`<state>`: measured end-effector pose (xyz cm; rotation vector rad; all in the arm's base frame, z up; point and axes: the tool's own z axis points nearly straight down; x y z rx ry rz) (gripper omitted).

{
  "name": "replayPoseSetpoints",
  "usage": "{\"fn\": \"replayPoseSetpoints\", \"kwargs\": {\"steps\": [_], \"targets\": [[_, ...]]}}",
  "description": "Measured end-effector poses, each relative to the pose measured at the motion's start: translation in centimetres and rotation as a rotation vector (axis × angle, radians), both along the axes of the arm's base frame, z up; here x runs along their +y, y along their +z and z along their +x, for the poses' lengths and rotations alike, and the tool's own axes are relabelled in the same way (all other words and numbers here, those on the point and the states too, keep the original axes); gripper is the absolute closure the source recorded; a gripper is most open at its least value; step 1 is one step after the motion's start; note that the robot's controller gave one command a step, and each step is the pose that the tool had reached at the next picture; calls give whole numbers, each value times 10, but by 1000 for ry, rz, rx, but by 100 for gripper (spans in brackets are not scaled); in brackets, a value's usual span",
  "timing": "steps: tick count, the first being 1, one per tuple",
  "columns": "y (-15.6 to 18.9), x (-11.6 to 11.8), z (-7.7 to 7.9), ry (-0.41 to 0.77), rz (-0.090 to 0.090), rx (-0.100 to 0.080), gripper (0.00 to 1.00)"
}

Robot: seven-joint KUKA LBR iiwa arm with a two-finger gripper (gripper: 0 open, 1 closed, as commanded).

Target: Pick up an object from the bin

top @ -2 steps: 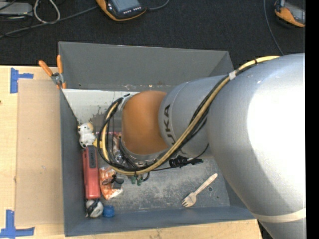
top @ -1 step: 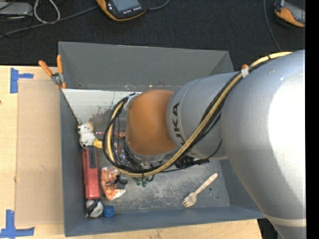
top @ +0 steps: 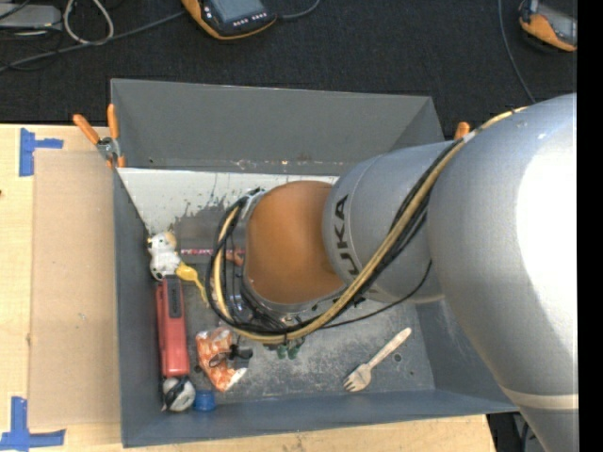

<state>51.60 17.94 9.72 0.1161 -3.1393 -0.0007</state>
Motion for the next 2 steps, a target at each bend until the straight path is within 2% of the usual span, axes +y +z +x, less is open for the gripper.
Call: {"fn": "replayPoseSetpoints", "kwargs": {"steps": [1, 2], "targets": [[40, 1, -5, -1, 0, 1, 100], [85, 1, -2, -177, -2, 2, 100]]}}
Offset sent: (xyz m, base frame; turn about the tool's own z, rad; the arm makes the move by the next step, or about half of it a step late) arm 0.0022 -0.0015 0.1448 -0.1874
